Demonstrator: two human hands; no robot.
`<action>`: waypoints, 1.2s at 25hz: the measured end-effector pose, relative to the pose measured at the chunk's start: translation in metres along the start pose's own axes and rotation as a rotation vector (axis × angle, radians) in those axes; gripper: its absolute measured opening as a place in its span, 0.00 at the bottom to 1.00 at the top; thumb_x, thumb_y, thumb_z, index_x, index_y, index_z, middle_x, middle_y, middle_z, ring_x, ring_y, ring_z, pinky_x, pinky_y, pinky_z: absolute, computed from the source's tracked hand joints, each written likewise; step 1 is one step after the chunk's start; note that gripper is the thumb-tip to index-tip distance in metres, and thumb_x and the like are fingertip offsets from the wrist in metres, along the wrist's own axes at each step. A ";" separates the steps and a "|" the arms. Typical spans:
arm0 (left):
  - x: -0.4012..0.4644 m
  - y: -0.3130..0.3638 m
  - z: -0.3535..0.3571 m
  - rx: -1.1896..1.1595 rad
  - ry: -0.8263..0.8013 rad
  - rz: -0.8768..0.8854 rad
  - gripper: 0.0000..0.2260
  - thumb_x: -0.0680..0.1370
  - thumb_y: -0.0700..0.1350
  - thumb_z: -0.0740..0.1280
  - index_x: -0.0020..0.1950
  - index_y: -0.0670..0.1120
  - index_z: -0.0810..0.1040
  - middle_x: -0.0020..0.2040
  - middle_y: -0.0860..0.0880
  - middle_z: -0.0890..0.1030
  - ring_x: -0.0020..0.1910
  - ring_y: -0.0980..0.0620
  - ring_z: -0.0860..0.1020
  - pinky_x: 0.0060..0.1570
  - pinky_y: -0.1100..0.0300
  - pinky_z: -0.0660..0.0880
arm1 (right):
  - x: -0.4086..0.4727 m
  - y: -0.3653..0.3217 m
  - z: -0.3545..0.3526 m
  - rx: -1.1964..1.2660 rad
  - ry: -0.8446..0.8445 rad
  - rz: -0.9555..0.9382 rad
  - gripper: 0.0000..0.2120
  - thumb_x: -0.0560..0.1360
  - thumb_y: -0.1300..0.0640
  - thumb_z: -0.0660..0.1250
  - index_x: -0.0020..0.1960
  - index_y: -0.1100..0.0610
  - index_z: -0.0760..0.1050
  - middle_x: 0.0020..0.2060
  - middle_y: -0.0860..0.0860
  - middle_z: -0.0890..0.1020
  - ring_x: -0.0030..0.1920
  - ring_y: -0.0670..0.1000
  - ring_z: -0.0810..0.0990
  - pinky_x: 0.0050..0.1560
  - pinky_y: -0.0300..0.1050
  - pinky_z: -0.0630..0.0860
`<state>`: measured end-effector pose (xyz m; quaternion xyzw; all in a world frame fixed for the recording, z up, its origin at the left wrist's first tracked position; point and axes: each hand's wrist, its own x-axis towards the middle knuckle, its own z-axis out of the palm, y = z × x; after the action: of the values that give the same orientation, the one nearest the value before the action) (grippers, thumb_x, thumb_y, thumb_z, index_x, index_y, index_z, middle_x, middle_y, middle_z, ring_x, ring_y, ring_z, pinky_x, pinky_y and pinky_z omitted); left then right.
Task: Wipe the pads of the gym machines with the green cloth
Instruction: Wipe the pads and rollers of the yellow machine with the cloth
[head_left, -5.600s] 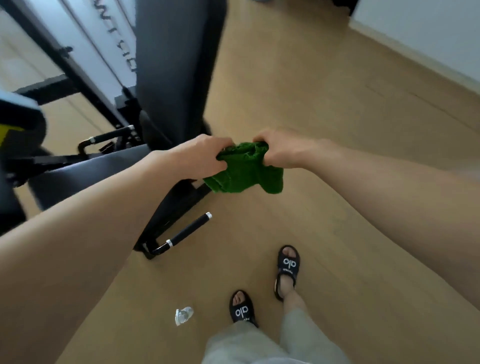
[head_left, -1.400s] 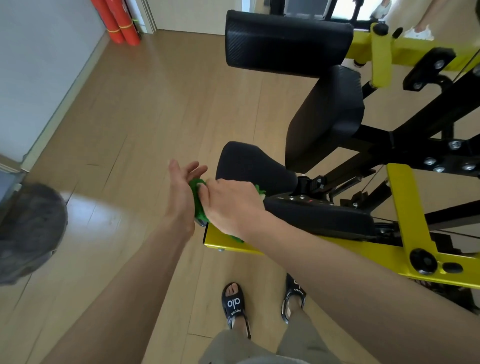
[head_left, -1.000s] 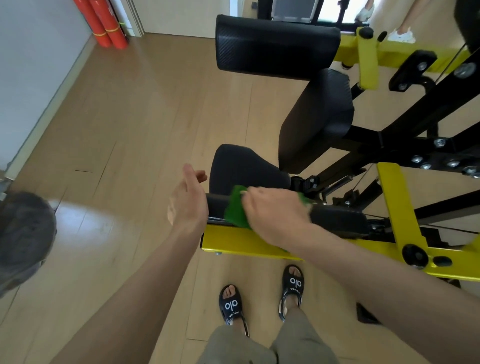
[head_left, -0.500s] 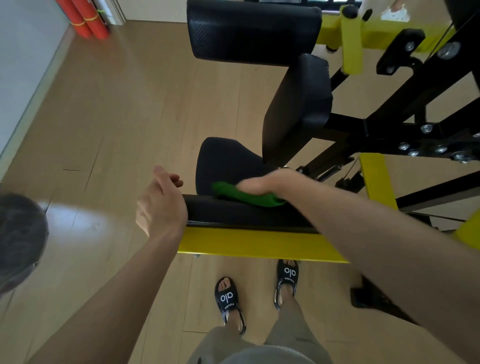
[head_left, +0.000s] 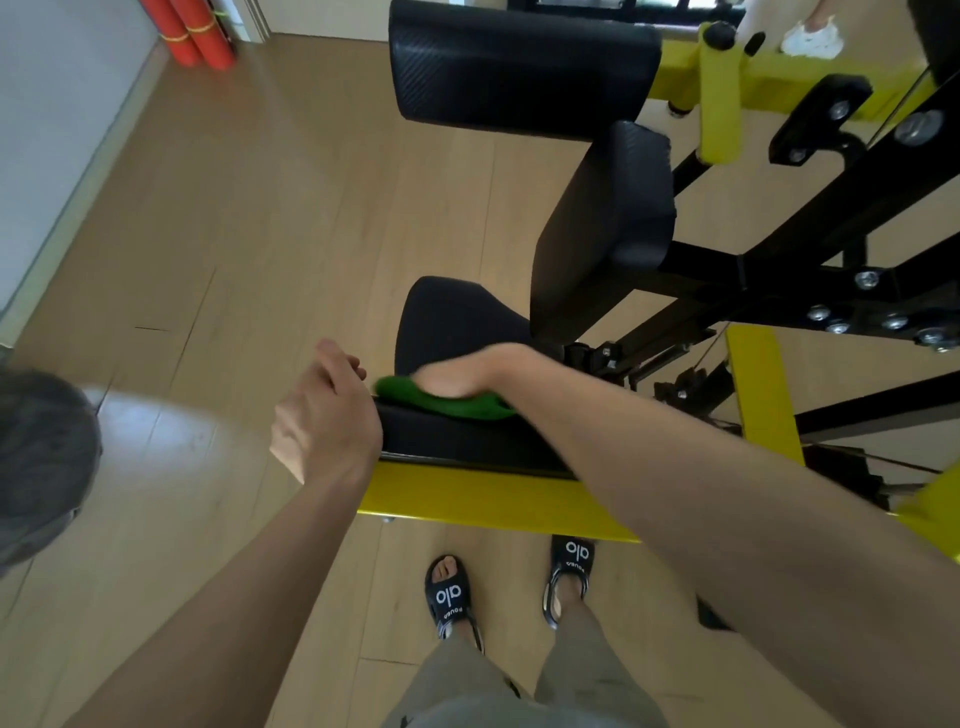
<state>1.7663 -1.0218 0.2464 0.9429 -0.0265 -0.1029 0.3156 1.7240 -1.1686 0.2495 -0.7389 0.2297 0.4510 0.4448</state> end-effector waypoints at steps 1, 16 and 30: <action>0.001 0.001 -0.001 0.015 -0.005 -0.008 0.28 0.84 0.57 0.43 0.47 0.52 0.83 0.45 0.50 0.81 0.43 0.48 0.72 0.46 0.54 0.64 | 0.010 -0.021 0.005 0.027 0.012 -0.010 0.28 0.85 0.43 0.46 0.78 0.60 0.61 0.77 0.58 0.63 0.74 0.58 0.64 0.73 0.51 0.58; 0.005 -0.005 0.003 0.025 -0.012 0.028 0.29 0.83 0.58 0.44 0.43 0.47 0.81 0.40 0.47 0.82 0.32 0.54 0.73 0.36 0.58 0.67 | -0.054 0.143 -0.013 0.424 0.147 0.698 0.34 0.76 0.38 0.67 0.69 0.63 0.65 0.48 0.60 0.72 0.67 0.62 0.71 0.56 0.50 0.69; 0.003 -0.006 0.000 -0.016 -0.031 0.035 0.24 0.81 0.53 0.47 0.42 0.48 0.81 0.41 0.49 0.83 0.35 0.48 0.75 0.38 0.57 0.65 | -0.096 0.109 0.130 0.267 1.470 0.384 0.20 0.84 0.46 0.51 0.64 0.56 0.73 0.55 0.56 0.76 0.54 0.55 0.75 0.50 0.51 0.76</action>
<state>1.7693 -1.0175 0.2420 0.9381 -0.0469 -0.1122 0.3244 1.5365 -1.1159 0.2585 -0.7357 0.6430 -0.1180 0.1772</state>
